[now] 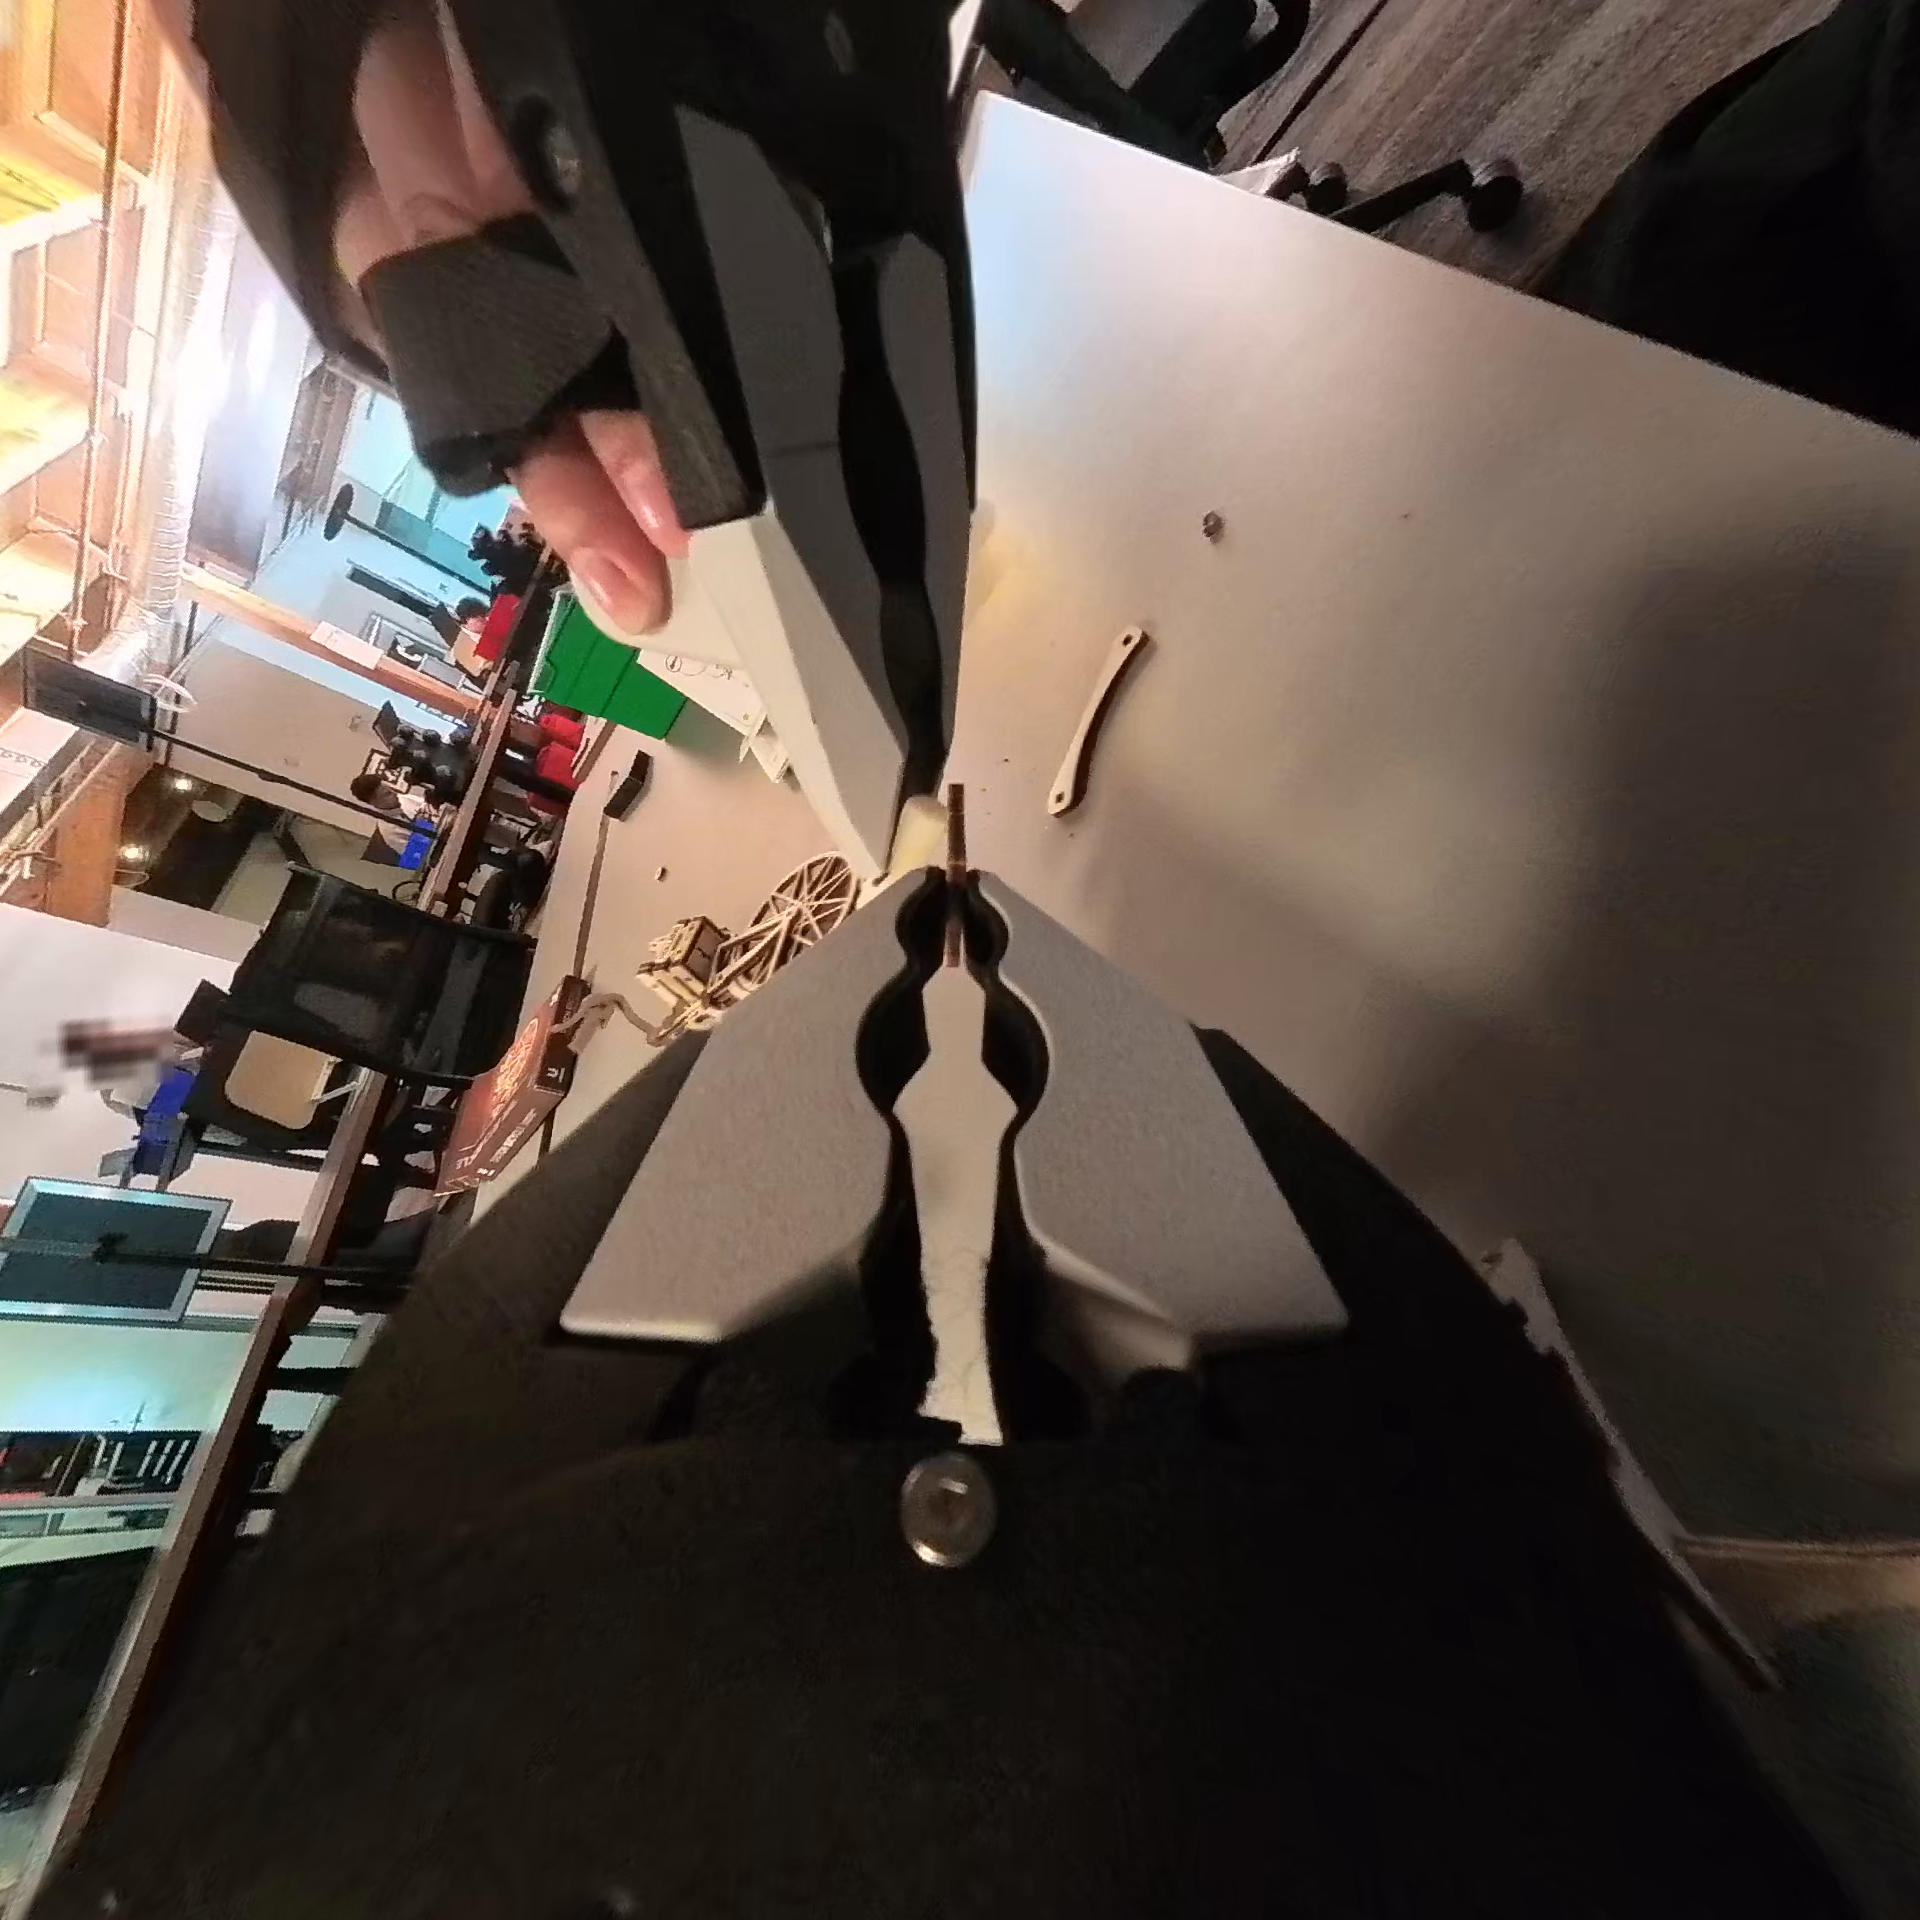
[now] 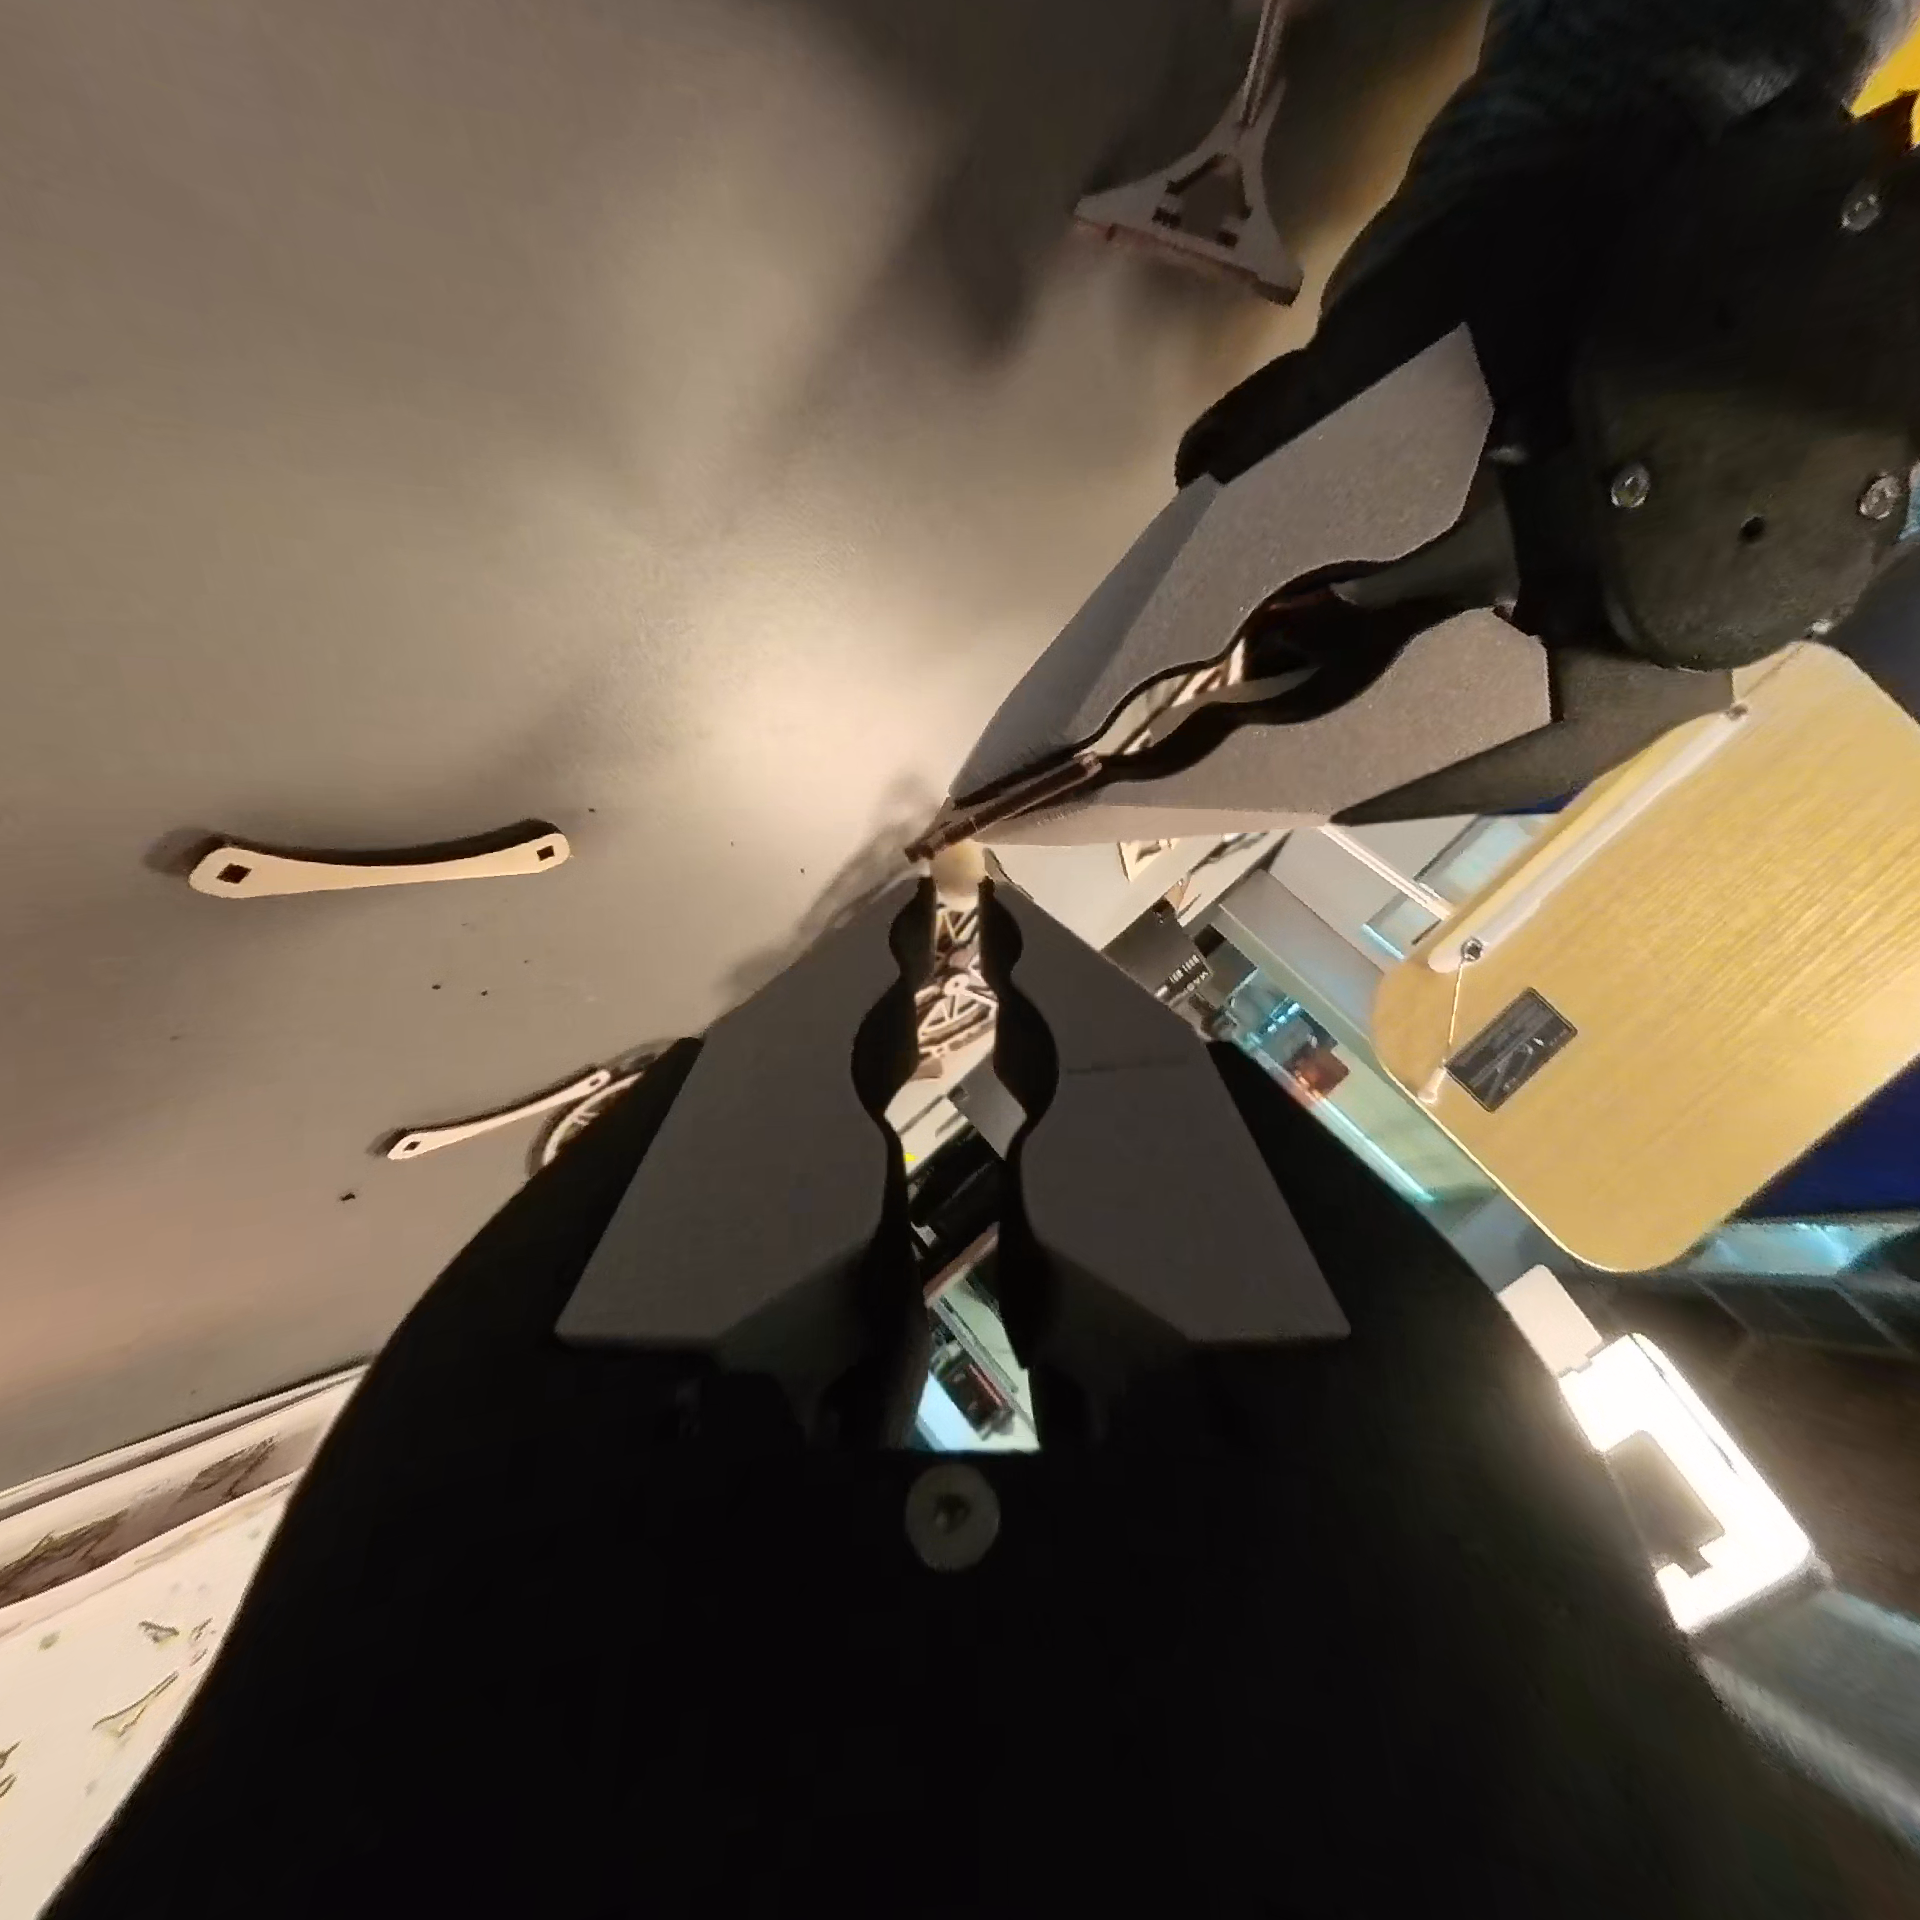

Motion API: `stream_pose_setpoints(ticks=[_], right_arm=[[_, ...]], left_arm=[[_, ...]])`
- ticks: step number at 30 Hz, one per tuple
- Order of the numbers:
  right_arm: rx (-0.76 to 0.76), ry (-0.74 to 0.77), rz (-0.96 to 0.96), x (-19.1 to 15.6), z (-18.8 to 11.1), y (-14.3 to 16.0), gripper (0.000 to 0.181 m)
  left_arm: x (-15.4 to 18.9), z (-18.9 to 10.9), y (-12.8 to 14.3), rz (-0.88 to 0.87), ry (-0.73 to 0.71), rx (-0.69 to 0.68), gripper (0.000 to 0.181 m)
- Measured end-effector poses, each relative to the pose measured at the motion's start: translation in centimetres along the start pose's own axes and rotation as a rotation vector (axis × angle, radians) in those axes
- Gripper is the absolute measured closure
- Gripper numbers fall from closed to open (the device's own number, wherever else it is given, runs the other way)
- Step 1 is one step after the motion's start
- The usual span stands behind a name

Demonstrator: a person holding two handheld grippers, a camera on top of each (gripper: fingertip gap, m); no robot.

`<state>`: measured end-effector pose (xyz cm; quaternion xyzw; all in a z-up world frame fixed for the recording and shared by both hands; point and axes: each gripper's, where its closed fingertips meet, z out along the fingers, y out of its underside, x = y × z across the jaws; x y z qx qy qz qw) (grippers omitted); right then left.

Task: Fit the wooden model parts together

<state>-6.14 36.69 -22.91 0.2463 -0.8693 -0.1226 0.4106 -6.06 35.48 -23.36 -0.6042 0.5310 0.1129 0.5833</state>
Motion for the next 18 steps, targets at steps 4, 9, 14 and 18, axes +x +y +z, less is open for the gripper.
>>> stream_pose_setpoints(ticks=[4,9,14,18], right_arm=[[-0.028,0.027,-0.022,0.2,0.1,0.1,0.173],[-0.068,0.013,0.033,-0.6,-0.1,1.8,0.175],[-0.229,-0.272,0.700,-9.1,0.6,13.7,0.175],[-0.242,-0.480,1.195,-15.3,1.8,20.3,0.175]], left_arm=[[-0.1,0.1,0.0,-0.015,-0.003,0.002,0.179],[-0.9,0.0,0.6,-0.034,-0.042,-0.023,0.179],[-3.2,-0.6,2.7,-0.069,-0.159,-0.100,0.179],[-5.2,-1.4,4.0,-0.107,-0.276,-0.140,0.179]])
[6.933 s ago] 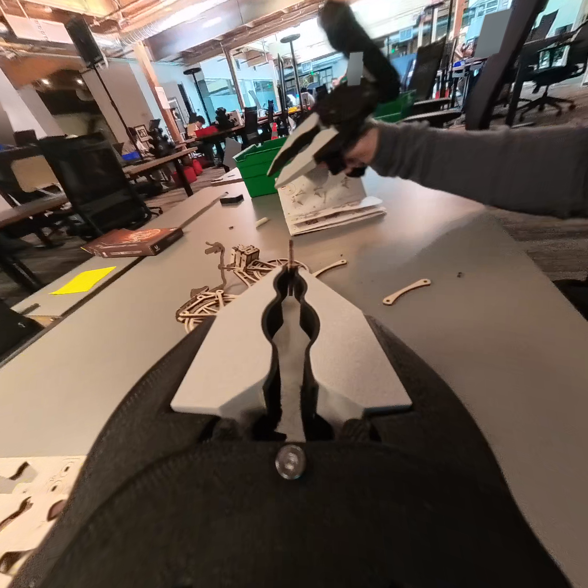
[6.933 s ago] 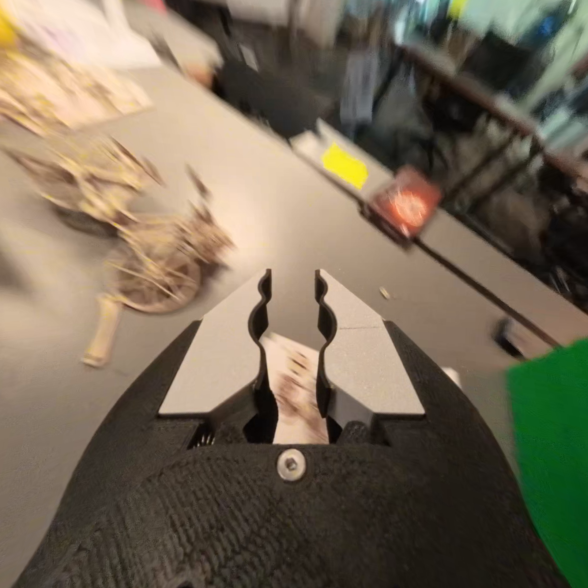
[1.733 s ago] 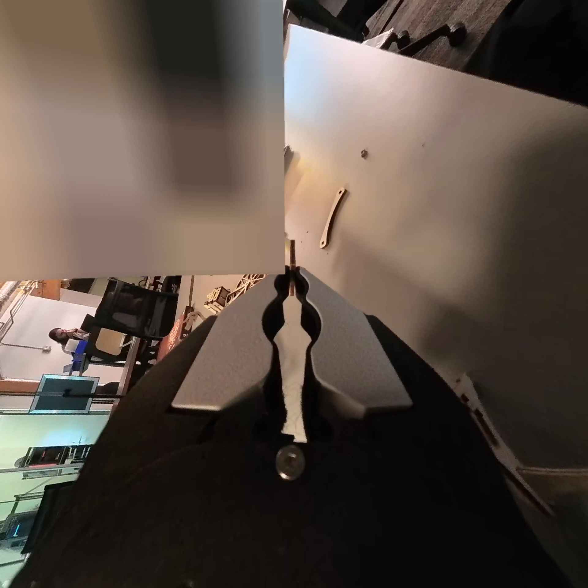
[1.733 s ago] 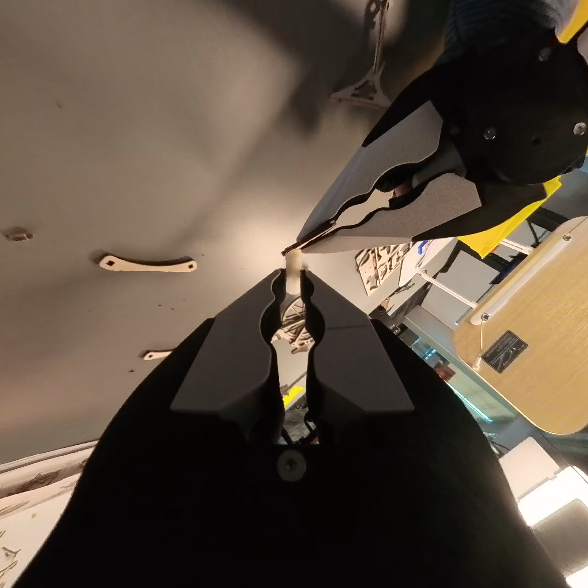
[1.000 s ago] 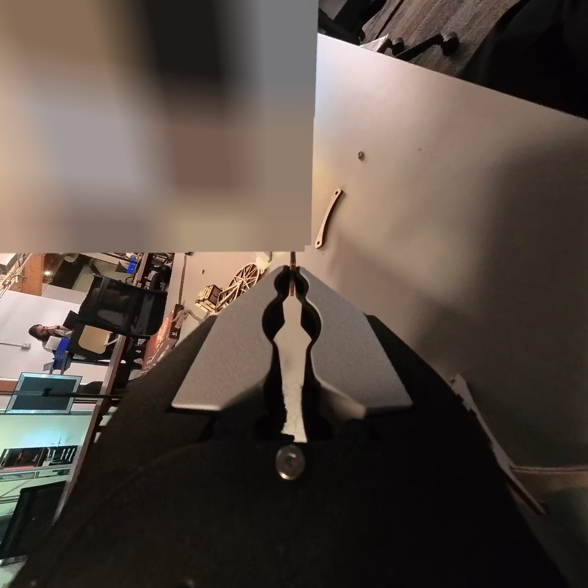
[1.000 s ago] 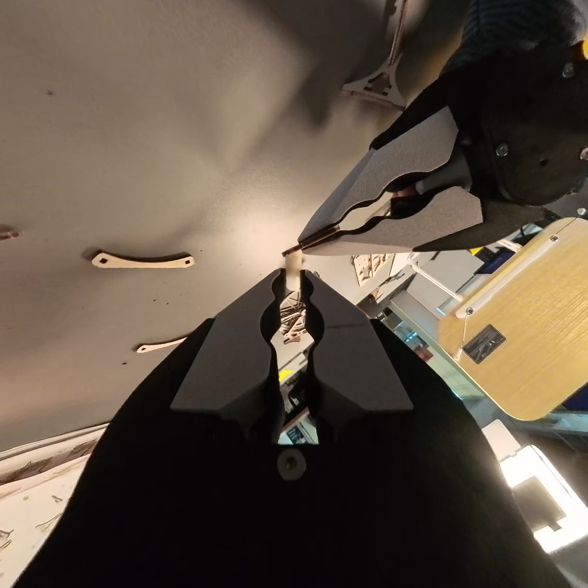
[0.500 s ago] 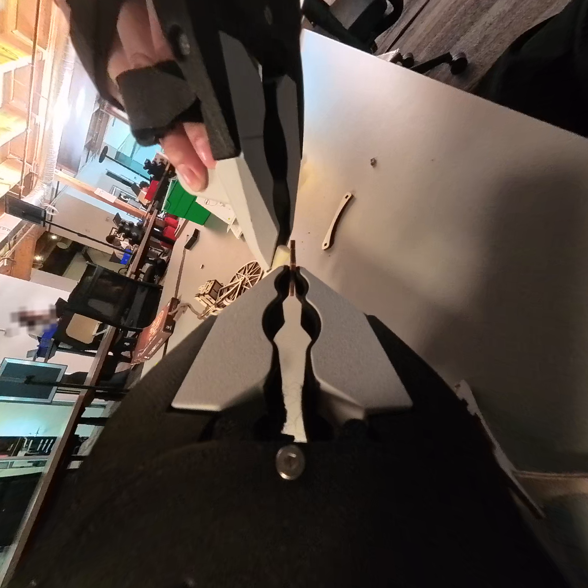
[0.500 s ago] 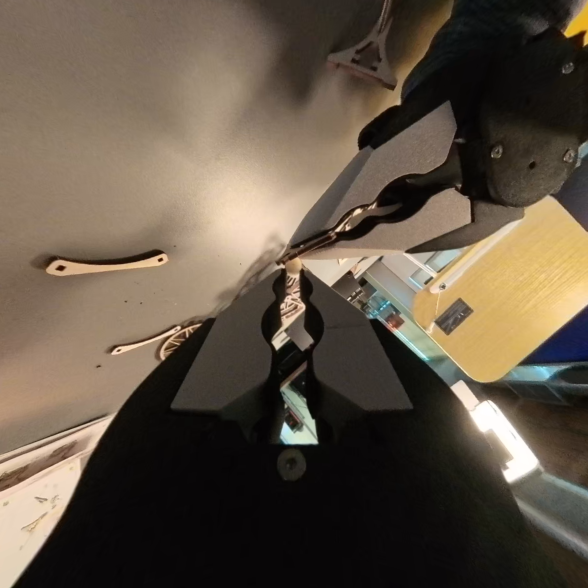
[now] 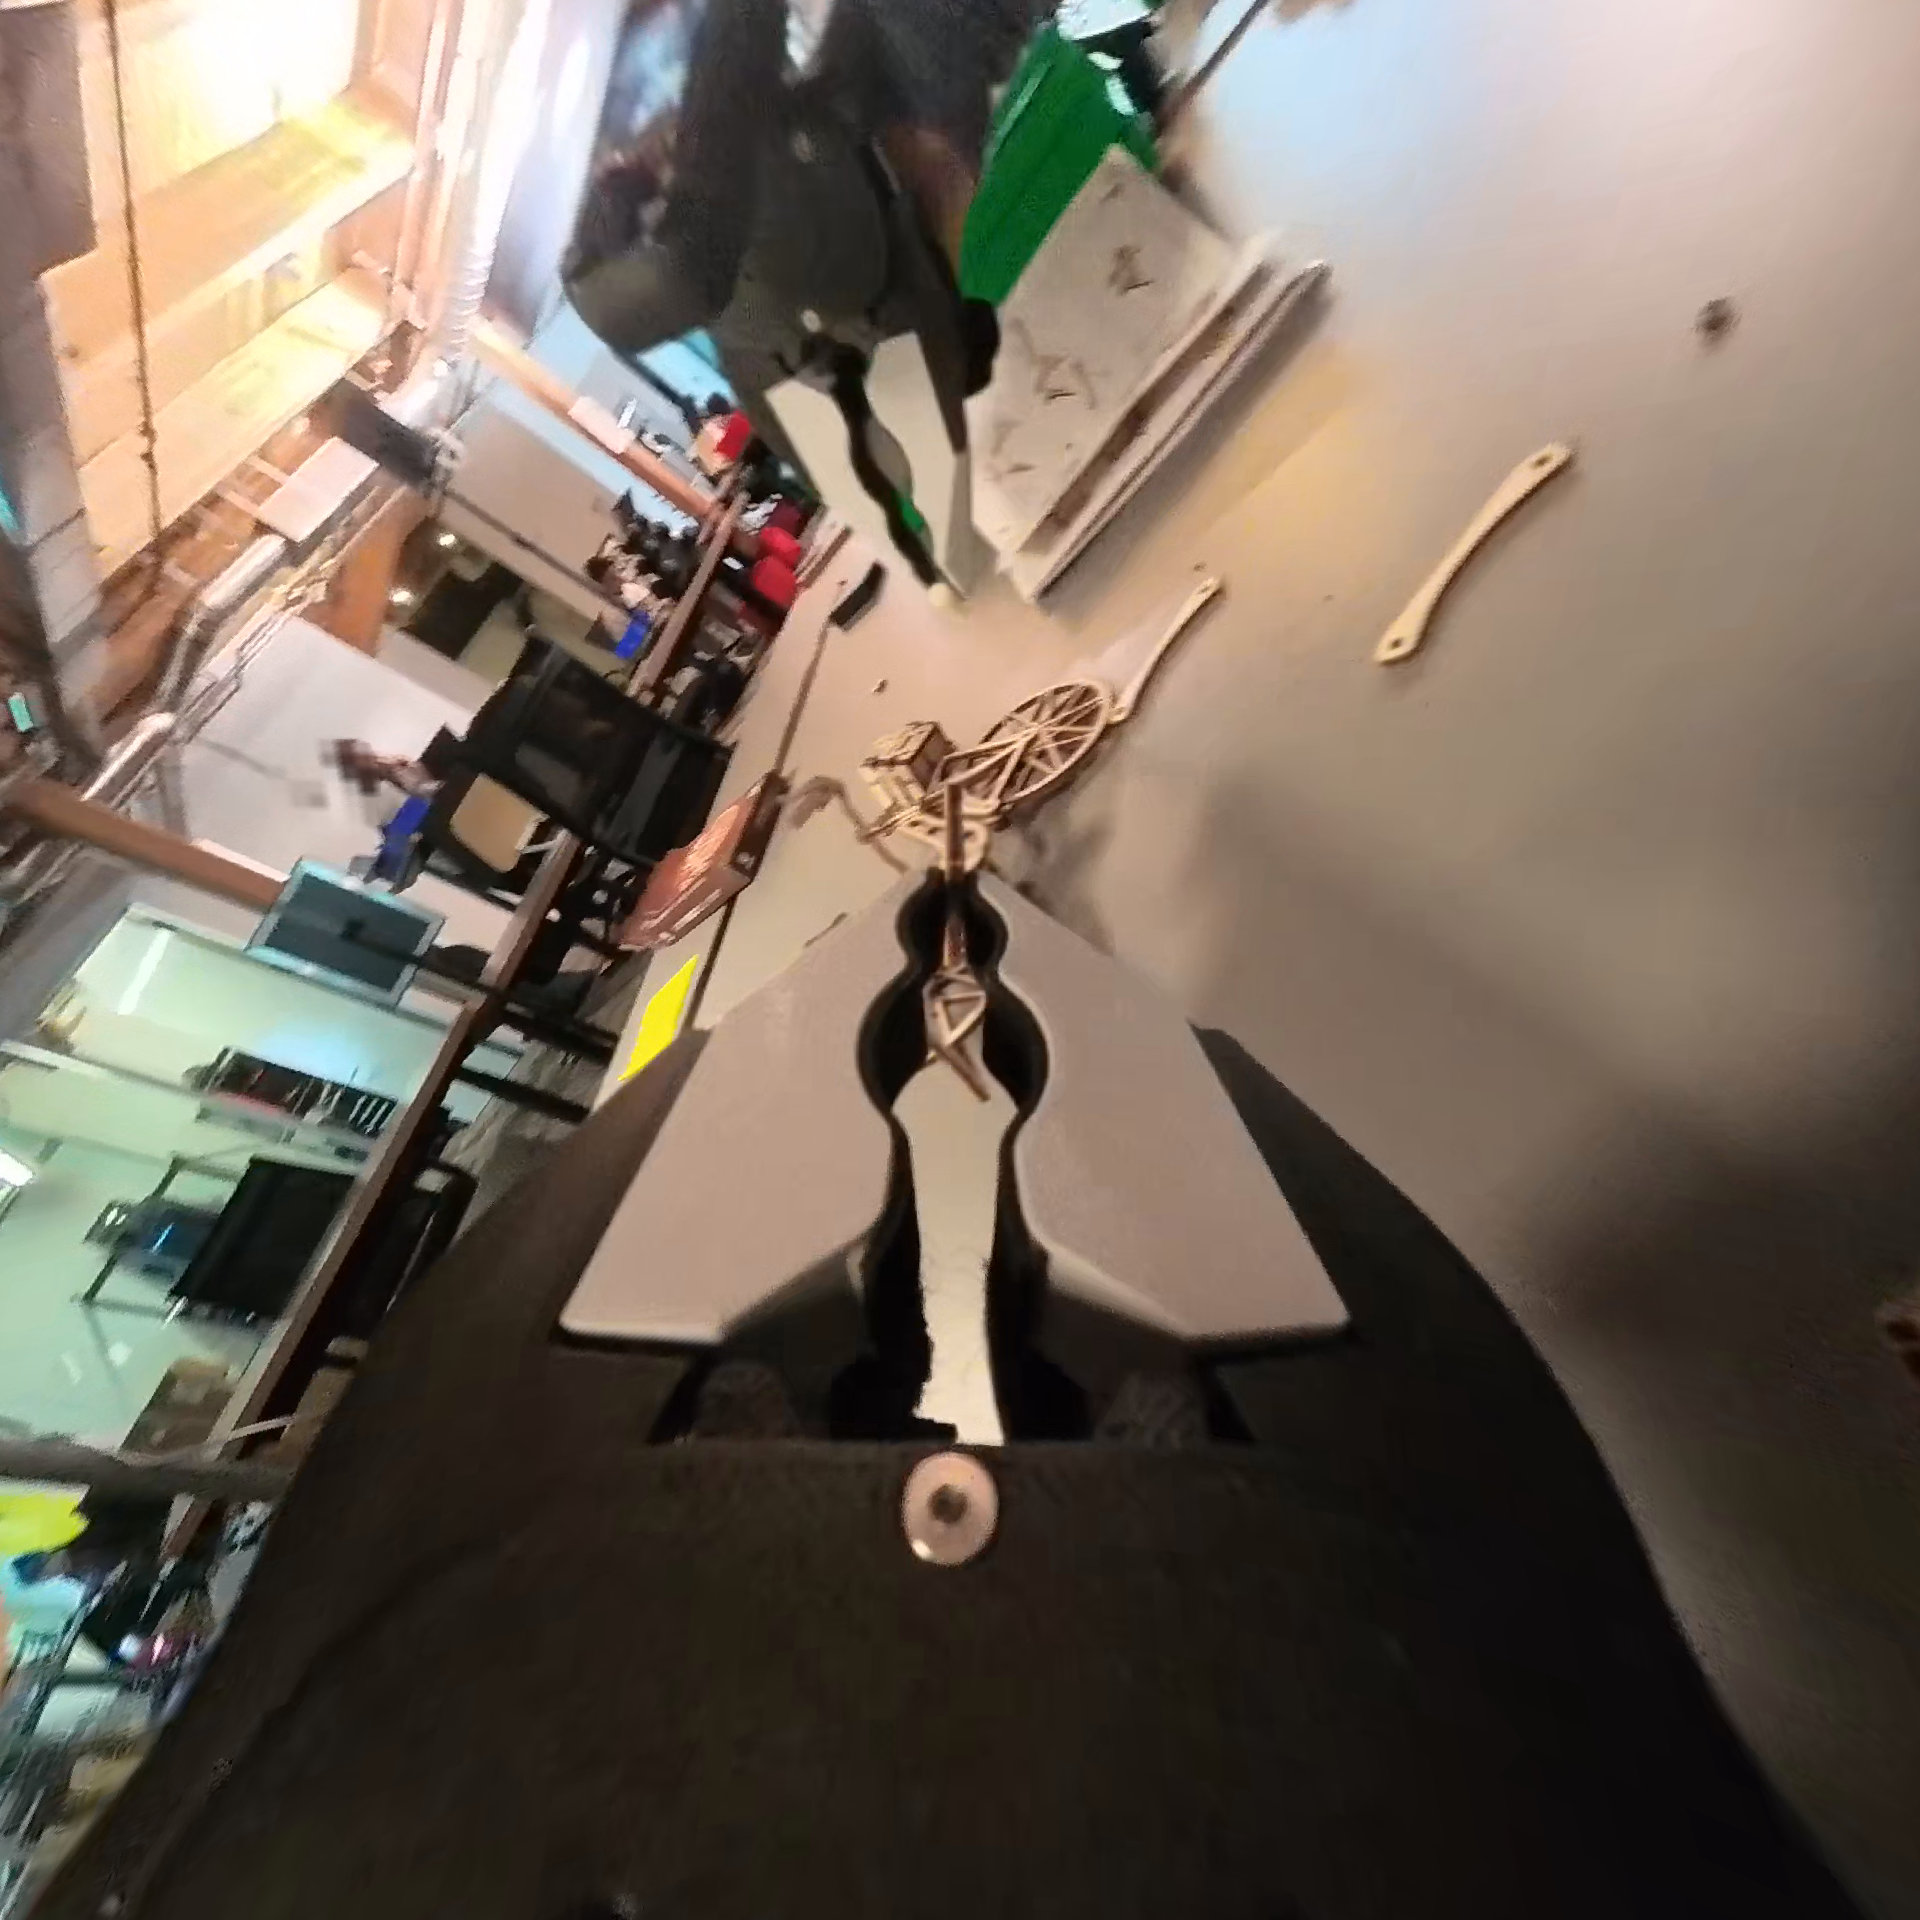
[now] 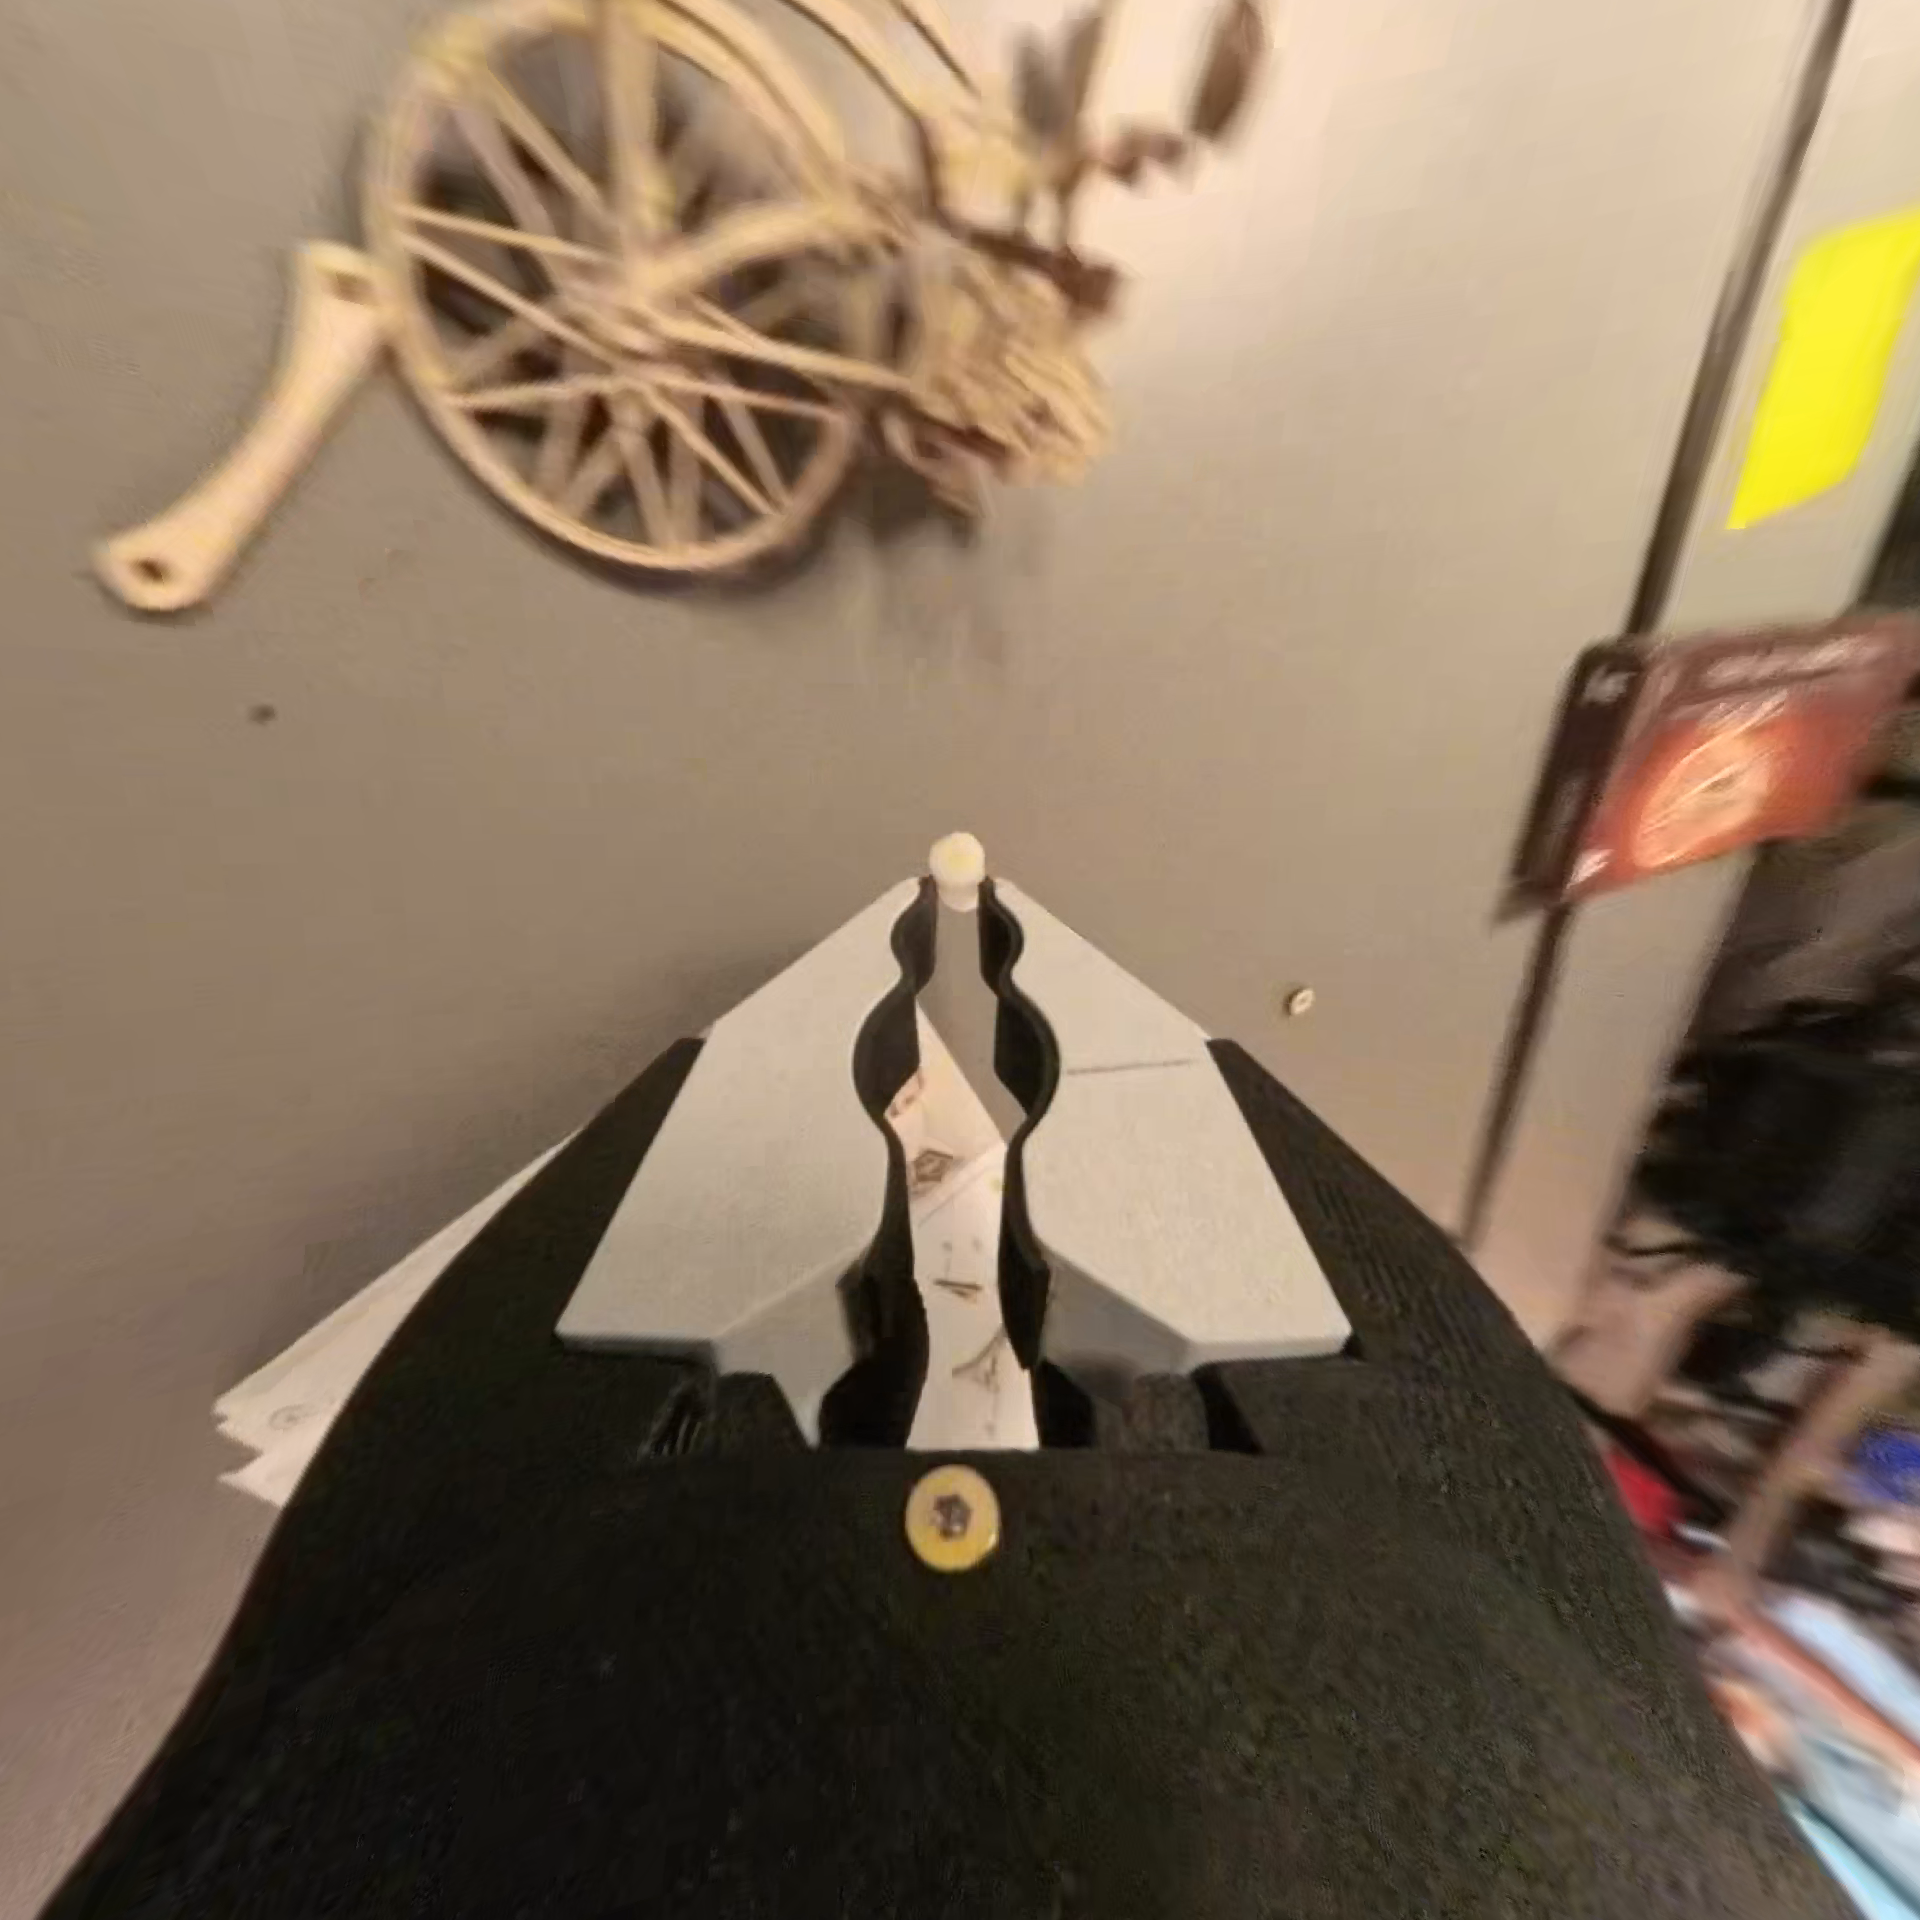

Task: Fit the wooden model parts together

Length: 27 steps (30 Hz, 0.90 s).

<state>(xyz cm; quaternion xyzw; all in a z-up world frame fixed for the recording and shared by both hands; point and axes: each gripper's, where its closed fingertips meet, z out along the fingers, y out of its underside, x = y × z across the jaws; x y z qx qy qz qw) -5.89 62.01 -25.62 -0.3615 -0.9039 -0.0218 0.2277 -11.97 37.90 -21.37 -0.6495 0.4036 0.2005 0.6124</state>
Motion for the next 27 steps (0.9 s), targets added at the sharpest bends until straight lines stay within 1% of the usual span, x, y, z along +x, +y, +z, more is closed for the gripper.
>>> stream_pose_setpoints(ticks=[2,4,6,7,8,10,12,13,14,15,17,18,19,21,22,24,27], right_arm=[[-0.002,-0.126,0.138,0.7,1.5,1.1,0.175],[0.009,-0.242,0.251,0.7,2.8,1.4,0.173],[0.030,-0.318,0.333,0.4,3.8,1.4,0.158],[0.065,-0.334,0.377,0.5,3.8,1.1,0.153],[0.100,-0.328,0.408,0.7,3.7,0.8,0.143],[0.155,-0.267,0.425,1.2,3.0,0.7,0.140],[0.235,-0.147,0.441,1.6,1.0,-0.3,0.140],[0.301,-0.097,0.444,1.1,-0.5,-1.8,0.138],[0.391,-0.077,0.432,-0.2,-2.2,-4.2,0.136],[0.484,-0.091,0.401,-2.4,-4.0,-7.2,0.136],[0.631,-0.211,0.309,-8.7,-6.6,-13.5,0.137],[0.679,-0.293,0.247,-12.2,-7.5,-16.5,0.137],[0.705,-0.341,0.179,-15.2,-7.7,-19.0,0.139],[0.724,-0.355,0.055,-19.2,-7.0,-22.6,0.145],[0.738,-0.367,0.038,-20.4,-6.5,-24.1,0.146],[0.777,-0.416,0.085,-21.6,-5.8,-26.5,0.147],[0.776,-0.456,0.142,-21.4,-5.2,-27.9,0.153]], left_arm=[[-0.8,-0.1,0.4,-0.021,-0.041,-0.011,0.179],[-1.7,-0.3,0.8,-0.045,-0.081,-0.017,0.179],[-2.3,-0.5,1.1,-0.081,-0.105,-0.017,0.179],[-2.6,-0.6,1.2,-0.097,-0.119,-0.016,0.179],[-2.9,-0.7,1.3,-0.113,-0.129,-0.015,0.179],[-3.6,-0.9,1.5,-0.143,-0.172,-0.016,0.179],[-4.7,-1.2,2.0,-0.166,-0.235,-0.022,0.179],[-5.2,-1.4,2.2,-0.173,-0.267,-0.022,0.179],[-5.5,-1.6,2.5,-0.182,-0.285,-0.022,0.179],[-5.7,-1.7,2.6,-0.202,-0.293,-0.018,0.179],[-6.0,-1.8,3.0,-0.257,-0.305,0.000,0.179],[-6.1,-1.8,3.1,-0.284,-0.307,0.007,0.179],[-6.2,-1.9,3.3,-0.308,-0.310,0.014,0.179],[-6.4,-1.9,3.6,-0.351,-0.314,0.028,0.179],[-6.4,-2.0,3.7,-0.369,-0.312,0.034,0.179],[-6.6,-2.1,3.9,-0.378,-0.317,0.037,0.179],[-6.5,-2.0,3.9,-0.385,-0.309,0.038,0.179]])
